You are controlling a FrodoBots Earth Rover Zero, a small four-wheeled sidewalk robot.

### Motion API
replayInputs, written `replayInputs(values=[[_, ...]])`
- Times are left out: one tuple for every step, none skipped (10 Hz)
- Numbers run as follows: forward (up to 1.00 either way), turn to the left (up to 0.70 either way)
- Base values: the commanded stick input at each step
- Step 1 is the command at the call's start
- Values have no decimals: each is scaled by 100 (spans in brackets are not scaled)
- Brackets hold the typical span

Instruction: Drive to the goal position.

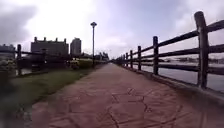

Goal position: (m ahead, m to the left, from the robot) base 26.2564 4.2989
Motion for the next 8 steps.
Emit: replayInputs(values=[[100,0],[100,0],[100,0],[100,0],[100,0],[100,0],[100,9],[100,24]])
